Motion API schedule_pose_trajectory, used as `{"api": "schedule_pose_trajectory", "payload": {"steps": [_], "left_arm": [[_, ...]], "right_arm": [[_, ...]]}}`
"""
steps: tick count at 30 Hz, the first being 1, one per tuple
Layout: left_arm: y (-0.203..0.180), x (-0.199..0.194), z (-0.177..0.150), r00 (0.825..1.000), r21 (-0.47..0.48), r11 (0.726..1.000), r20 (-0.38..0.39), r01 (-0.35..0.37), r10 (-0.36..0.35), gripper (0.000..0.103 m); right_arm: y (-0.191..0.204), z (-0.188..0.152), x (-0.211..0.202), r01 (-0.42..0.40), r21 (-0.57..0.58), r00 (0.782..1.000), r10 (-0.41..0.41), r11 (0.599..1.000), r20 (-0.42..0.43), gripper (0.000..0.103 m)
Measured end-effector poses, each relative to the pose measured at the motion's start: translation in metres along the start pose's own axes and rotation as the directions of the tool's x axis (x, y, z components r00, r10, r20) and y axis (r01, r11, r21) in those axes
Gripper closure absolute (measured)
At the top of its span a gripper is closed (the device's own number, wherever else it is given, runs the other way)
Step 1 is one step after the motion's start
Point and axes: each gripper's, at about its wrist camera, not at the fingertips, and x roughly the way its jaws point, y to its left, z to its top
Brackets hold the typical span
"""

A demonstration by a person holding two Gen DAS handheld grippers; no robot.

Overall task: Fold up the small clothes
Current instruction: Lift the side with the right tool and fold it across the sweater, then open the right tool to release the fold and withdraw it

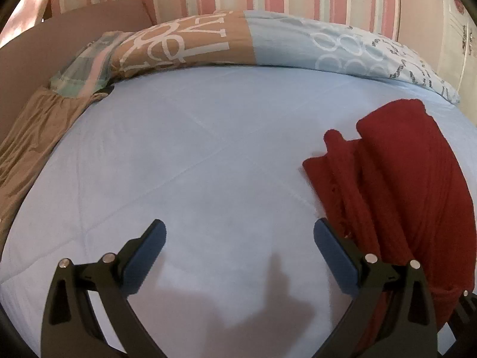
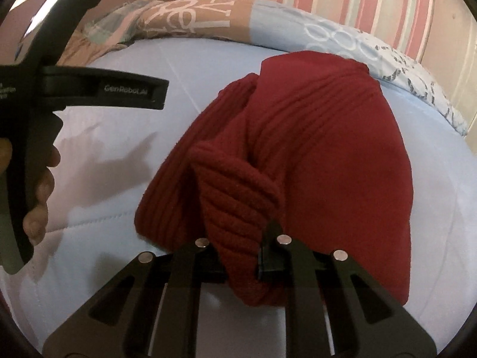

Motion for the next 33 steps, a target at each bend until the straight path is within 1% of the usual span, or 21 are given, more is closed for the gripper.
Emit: {"api": "schedule_pose_trajectory", "payload": {"steps": [3, 5, 7, 10, 13, 15, 18, 19, 21, 23, 24, 25, 26, 27, 29, 31, 32, 33], "left_arm": [[-0.005, 0.002, 0.003, 1.0, 0.009, 1.0, 0.008, 0.007, -0.007, 0.003], [-0.008, 0.004, 0.005, 1.0, 0.004, 1.0, 0.002, 0.023, -0.023, 0.003], [-0.01, 0.003, 0.005, 1.0, 0.006, 1.0, -0.001, 0.023, -0.023, 0.003], [-0.011, -0.002, 0.0, 0.999, 0.01, 0.999, -0.009, 0.031, -0.031, 0.003], [-0.011, -0.007, -0.006, 0.998, -0.008, 0.998, -0.02, 0.054, -0.054, 0.003], [-0.014, -0.012, -0.011, 0.997, -0.014, 0.998, -0.031, 0.067, -0.068, 0.003], [-0.022, -0.018, -0.016, 0.997, 0.002, 0.998, -0.041, 0.067, -0.067, 0.003], [-0.026, -0.021, -0.018, 0.997, 0.007, 0.998, -0.045, 0.069, -0.069, 0.003], [-0.032, -0.025, -0.02, 0.996, 0.008, 0.997, -0.046, 0.078, -0.078, 0.003], [-0.039, -0.032, -0.023, 0.995, 0.004, 0.996, -0.049, 0.093, -0.092, 0.003], [-0.043, -0.034, -0.025, 0.994, 0.004, 0.995, -0.05, 0.099, -0.099, 0.003], [-0.047, -0.037, -0.026, 0.993, 0.006, 0.995, -0.052, 0.105, -0.104, 0.003], [-0.052, -0.041, -0.027, 0.993, 0.013, 0.994, -0.05, 0.107, -0.107, 0.003], [-0.056, -0.043, -0.029, 0.993, 0.021, 0.994, -0.05, 0.106, -0.105, 0.003], [-0.064, -0.047, -0.031, 0.994, 0.035, 0.995, -0.05, 0.098, -0.096, 0.003], [-0.067, -0.048, -0.032, 0.994, 0.035, 0.995, -0.057, 0.093, -0.091, 0.003], [-0.068, -0.047, -0.032, 0.994, 0.034, 0.995, -0.06, 0.091, -0.089, 0.003], [-0.068, -0.048, -0.033, 0.995, 0.035, 0.996, -0.062, 0.083, -0.081, 0.003]], "right_arm": [[0.003, -0.001, 0.001, 0.024, -0.008, 1.0, -0.024, 1.0, -0.001, 0.09], [0.004, -0.002, 0.004, 0.032, -0.011, 0.999, -0.032, 0.999, 0.001, 0.09], [0.004, -0.002, 0.003, 0.034, -0.012, 0.999, -0.034, 0.999, -0.003, 0.09], [0.002, -0.002, 0.003, 0.022, -0.004, 1.0, -0.022, 1.0, -0.013, 0.089], [-0.005, 0.001, -0.004, 0.008, -0.013, 1.0, -0.008, 1.0, -0.01, 0.083], [-0.014, 0.002, -0.015, -0.017, 0.014, 1.0, 0.017, 1.0, -0.007, 0.08], [-0.033, 0.003, -0.036, -0.047, 0.045, 0.999, 0.047, 0.998, 0.008, 0.078], [-0.04, 0.003, -0.043, -0.057, 0.048, 0.998, 0.056, 0.997, 0.017, 0.075], [-0.051, 0.002, -0.055, -0.064, 0.053, 0.998, 0.062, 0.997, 0.024, 0.067], [-0.064, 0.0, -0.068, -0.055, 0.056, 0.998, 0.052, 0.997, 0.04, 0.066], [-0.069, 0.0, -0.073, -0.051, 0.06, 0.998, 0.048, 0.997, 0.048, 0.064], [-0.076, 0.0, -0.078, -0.056, 0.07, 0.997, 0.052, 0.996, 0.054, 0.056], [-0.083, -0.001, -0.084, -0.08, 0.083, 0.995, 0.074, 0.993, 0.066, 0.05], [-0.087, -0.002, -0.089, -0.1, 0.093, 0.993, 0.093, 0.991, 0.077, 0.049], [-0.085, -0.003, -0.089, -0.136, 0.08, 0.988, 0.129, 0.987, 0.083, 0.049], [-0.071, -0.004, -0.079, -0.164, 0.03, 0.986, 0.163, 0.986, 0.037, 0.059], [-0.065, -0.007, -0.074, -0.183, 0.019, 0.983, 0.183, 0.983, 0.02, 0.063], [-0.062, -0.01, -0.07, -0.189, 0.016, 0.982, 0.189, 0.982, 0.009, 0.061]]}}
